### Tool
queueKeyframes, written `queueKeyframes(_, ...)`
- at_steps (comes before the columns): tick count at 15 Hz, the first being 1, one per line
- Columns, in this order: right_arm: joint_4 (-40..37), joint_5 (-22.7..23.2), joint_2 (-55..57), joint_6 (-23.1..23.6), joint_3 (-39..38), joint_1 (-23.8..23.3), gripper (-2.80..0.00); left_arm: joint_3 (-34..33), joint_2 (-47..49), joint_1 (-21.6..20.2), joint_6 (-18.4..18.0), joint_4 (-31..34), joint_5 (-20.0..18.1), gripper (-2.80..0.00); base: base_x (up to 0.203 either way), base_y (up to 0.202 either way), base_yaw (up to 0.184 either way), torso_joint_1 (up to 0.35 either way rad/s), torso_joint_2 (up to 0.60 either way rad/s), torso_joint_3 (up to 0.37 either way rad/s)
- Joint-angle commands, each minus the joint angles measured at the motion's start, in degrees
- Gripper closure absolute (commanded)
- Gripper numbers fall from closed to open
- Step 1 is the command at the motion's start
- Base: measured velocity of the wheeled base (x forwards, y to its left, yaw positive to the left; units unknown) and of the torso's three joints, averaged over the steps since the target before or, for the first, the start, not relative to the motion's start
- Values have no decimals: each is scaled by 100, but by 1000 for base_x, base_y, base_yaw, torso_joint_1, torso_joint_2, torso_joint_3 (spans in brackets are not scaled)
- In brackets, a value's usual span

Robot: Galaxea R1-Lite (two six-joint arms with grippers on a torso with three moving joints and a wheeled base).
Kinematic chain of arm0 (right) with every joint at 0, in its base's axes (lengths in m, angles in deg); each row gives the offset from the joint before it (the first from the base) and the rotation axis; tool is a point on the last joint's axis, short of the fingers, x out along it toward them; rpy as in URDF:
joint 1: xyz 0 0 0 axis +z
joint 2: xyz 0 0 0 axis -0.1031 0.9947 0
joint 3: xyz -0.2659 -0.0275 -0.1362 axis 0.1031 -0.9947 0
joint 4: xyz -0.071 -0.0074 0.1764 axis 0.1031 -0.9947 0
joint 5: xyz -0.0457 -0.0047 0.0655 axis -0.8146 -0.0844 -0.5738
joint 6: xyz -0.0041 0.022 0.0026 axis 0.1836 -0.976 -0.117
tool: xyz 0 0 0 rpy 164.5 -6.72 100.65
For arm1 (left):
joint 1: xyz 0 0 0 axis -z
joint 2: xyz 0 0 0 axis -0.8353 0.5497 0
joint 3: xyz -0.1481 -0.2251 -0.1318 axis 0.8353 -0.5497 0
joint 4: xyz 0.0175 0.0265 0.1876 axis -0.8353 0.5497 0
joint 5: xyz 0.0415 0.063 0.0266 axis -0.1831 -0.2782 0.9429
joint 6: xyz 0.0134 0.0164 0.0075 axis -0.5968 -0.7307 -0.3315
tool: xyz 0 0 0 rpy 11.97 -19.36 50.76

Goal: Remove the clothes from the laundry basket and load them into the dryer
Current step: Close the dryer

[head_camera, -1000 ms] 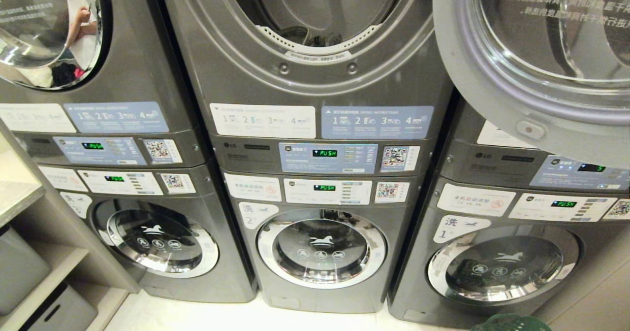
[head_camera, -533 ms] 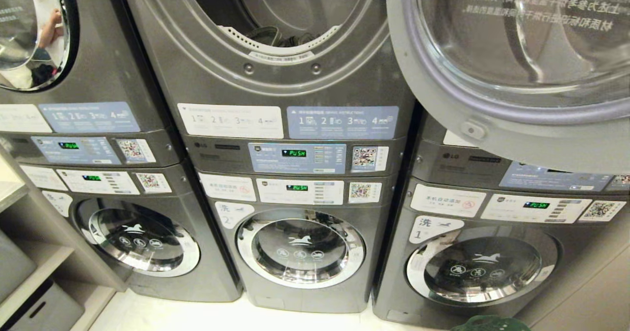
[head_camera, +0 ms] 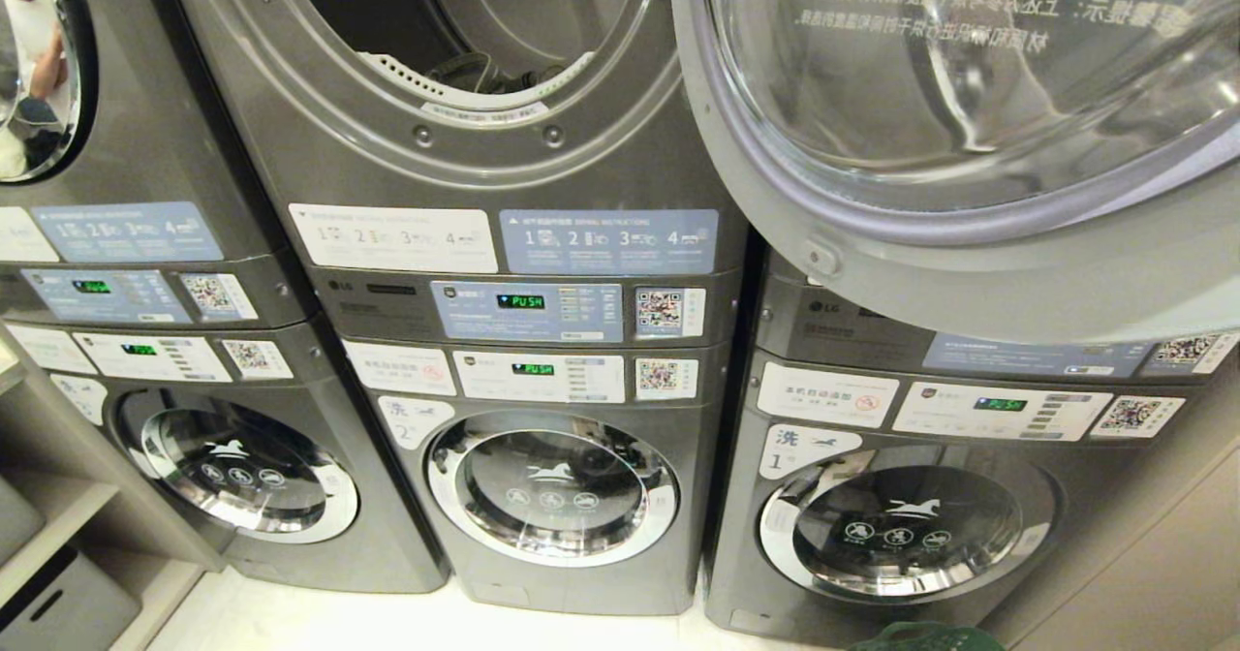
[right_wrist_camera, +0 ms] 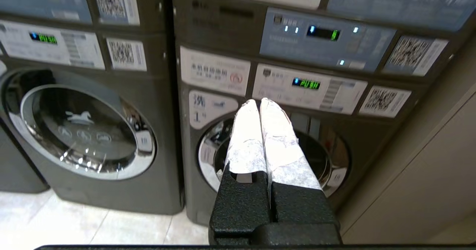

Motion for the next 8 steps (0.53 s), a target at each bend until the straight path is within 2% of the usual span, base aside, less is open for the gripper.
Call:
queueKeyframes(1, -50, 2, 586, -9, 649, -5, 0, 0, 0, 0, 2, 0, -1, 0, 0, 0, 0, 0, 0, 0)
queueKeyframes(4, 156, 16, 1925, -89, 1631, -9, 0, 0, 0, 0, 2, 0, 4, 0, 0, 0, 0, 0, 0, 0)
queueKeyframes(7, 997, 131, 3244, -361, 2263, -3, 0, 0, 0, 0, 2, 0, 7, 0, 0, 0, 0, 0, 0, 0)
queueKeyframes(8, 1407, 335, 3633, -433, 2449, -2, 0, 0, 0, 0, 2, 0, -1, 0, 0, 0, 0, 0, 0, 0)
